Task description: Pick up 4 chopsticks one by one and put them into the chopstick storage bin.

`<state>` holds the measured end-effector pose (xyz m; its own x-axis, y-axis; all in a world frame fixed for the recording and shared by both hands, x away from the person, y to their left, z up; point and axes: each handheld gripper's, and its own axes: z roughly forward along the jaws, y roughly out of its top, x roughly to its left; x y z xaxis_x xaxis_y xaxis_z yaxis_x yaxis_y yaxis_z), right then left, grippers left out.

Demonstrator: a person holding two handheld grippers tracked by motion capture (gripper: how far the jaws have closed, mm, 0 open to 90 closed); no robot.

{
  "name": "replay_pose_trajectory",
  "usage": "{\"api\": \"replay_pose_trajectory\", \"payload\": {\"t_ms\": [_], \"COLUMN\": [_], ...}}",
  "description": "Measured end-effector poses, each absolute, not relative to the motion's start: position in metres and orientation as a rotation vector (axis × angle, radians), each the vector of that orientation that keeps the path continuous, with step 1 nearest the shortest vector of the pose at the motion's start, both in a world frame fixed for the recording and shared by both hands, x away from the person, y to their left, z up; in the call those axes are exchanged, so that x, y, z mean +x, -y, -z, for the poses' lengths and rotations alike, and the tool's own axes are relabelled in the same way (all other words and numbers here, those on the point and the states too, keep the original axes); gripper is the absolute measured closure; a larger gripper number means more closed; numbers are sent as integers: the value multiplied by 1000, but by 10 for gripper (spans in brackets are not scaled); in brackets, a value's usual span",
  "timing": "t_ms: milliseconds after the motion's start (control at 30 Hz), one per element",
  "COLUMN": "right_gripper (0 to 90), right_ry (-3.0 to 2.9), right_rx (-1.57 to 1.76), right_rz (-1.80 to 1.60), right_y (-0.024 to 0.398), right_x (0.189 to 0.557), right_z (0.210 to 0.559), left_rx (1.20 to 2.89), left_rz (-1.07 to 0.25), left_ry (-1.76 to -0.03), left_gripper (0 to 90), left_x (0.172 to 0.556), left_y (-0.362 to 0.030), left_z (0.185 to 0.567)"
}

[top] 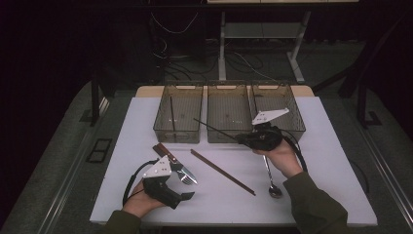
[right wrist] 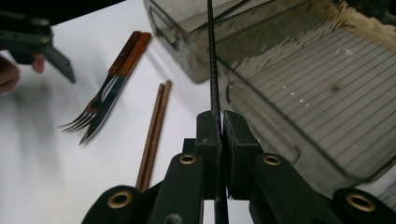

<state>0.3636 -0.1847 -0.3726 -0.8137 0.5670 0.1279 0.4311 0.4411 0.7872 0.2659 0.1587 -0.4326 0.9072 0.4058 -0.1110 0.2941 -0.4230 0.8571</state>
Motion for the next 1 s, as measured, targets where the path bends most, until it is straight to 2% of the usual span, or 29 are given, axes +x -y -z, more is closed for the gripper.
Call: {"api": "replay_pose_trajectory", "payload": {"t_ms": [1000], "right_gripper": [856], "right_ry": [-2445], "right_rx": [1020], "right_rz": [-1212], "right_y": [109], "right_x": [429], "right_z": [346], "left_rx": [2024], "left_rz": [-129], "left_ry": [-495], "left_gripper": [0], "left_x": [265], "left_y": [-159], "left_z": [431]}}
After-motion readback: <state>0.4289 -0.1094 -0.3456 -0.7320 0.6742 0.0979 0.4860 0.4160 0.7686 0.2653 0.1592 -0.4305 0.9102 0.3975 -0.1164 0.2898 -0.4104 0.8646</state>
